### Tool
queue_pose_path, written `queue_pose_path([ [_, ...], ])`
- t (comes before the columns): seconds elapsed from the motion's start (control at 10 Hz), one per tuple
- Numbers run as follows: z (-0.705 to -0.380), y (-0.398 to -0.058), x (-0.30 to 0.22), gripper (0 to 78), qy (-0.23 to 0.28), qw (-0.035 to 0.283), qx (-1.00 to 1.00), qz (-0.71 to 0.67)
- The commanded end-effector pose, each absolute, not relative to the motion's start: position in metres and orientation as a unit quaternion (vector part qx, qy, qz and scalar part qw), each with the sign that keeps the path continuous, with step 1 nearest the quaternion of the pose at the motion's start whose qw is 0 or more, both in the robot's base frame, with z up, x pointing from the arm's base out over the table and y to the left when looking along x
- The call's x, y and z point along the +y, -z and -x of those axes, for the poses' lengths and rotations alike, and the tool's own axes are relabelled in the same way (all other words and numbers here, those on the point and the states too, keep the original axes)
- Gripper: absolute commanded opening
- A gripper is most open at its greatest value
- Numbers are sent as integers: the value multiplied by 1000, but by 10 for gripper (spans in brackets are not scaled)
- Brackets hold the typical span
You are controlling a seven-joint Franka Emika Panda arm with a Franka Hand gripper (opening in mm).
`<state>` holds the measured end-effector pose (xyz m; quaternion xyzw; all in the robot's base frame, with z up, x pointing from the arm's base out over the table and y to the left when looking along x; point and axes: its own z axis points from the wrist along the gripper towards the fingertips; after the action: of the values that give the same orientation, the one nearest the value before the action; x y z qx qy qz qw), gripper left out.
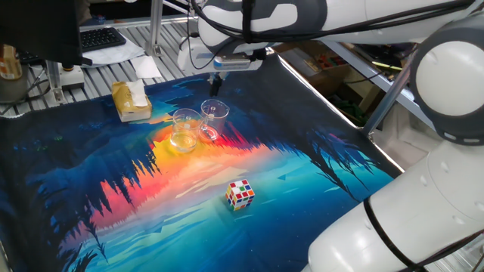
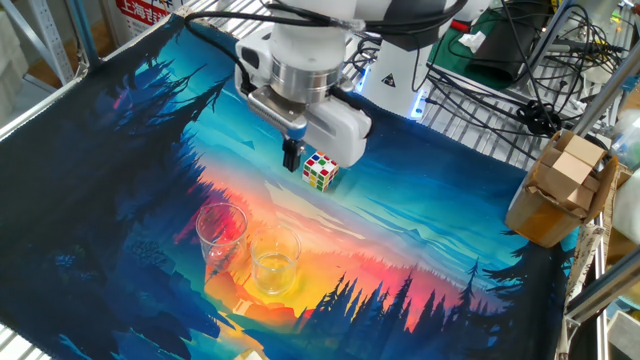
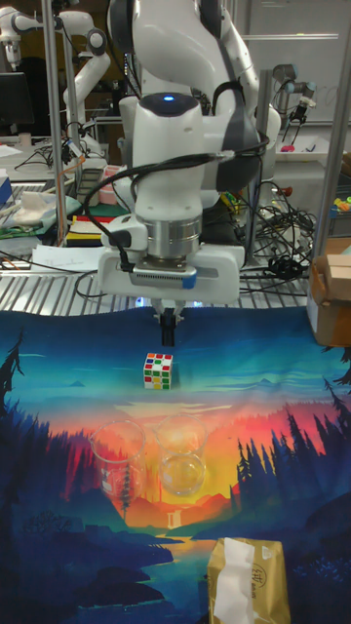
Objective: Pour the water from one cup into another empty cup
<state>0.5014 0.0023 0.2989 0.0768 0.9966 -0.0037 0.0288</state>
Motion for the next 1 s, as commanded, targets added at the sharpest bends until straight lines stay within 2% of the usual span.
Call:
queue_pose_path([
  [0.1,-518,-293,11,0,-1,26,996,-80],
  [0.9,-541,-281,32,0,-21,26,994,-102],
  [1.0,-544,-284,37,0,-20,16,994,-107],
])
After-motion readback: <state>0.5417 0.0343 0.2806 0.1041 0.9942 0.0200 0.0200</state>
